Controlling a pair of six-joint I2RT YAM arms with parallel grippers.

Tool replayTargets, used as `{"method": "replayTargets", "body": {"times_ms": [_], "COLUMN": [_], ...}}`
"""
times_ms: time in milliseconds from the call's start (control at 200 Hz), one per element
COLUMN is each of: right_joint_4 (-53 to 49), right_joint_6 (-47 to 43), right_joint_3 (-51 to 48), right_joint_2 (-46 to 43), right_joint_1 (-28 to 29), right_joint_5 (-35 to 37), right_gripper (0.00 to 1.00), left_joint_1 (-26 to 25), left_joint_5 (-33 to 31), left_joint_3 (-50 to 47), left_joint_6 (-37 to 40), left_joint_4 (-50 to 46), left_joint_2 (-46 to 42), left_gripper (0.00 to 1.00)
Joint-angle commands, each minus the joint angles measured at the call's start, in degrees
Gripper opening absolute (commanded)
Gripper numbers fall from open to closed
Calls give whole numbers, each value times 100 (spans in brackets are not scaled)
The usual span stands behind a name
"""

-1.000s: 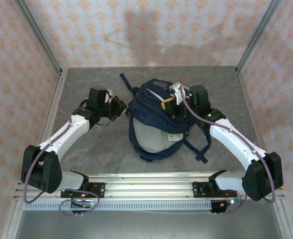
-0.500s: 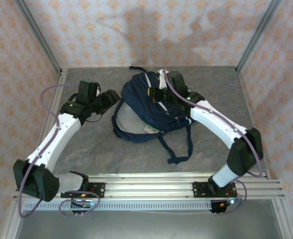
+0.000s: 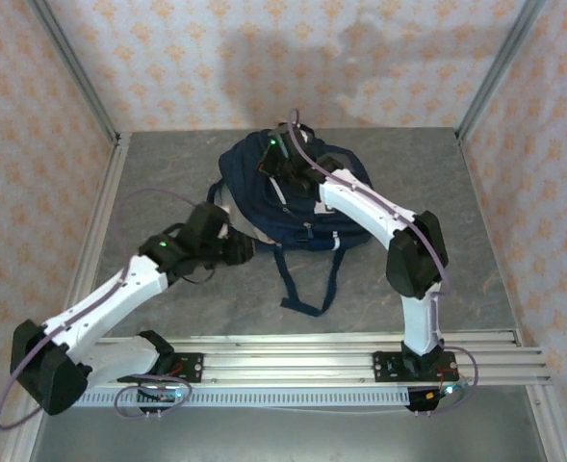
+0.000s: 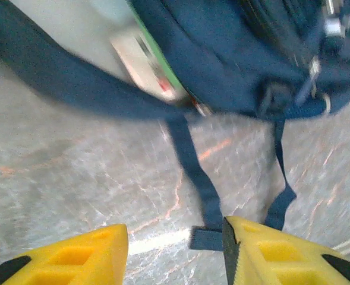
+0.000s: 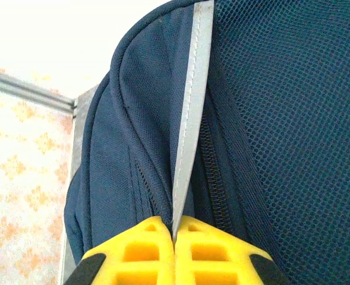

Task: Pack the student bag

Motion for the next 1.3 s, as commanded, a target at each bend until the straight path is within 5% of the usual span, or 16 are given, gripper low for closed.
{"method": "replayTargets", "body": {"times_ms": [0,295,600,1021,1156,1296], "right_joint_4": [-318,-346,-266,-95,-364,-819], "right_joint_6": [691,1249,1319,1048,385,-473], "right_joint_3": [360,563,1090,1124,1084,763], "right_joint_2": [134,746,1426,1485,1143,537], "right_joint_1": [-72,-520,-749,-903,-908,-908], "right_joint_5": [505,-63,-746,-1200,-1072,-794], "right_gripper": [0,0,0,0,47,57], "left_joint_1": [-476,-815,-815,-444,-393,-393], "left_joint_5": [-1022,-2280,-2186,-2384,-2155,-1856], "left_joint_3": [-34,315,449,826,405,-271], "left_joint_6": [218,455,1186,1514,1414,1174], "left_joint_4": [525,1314,2424,2791,3092,3410], "left_joint_2": [471,1812,2707,3773,3308,2355], "left_gripper": [48,52,53,47,46,49]}}
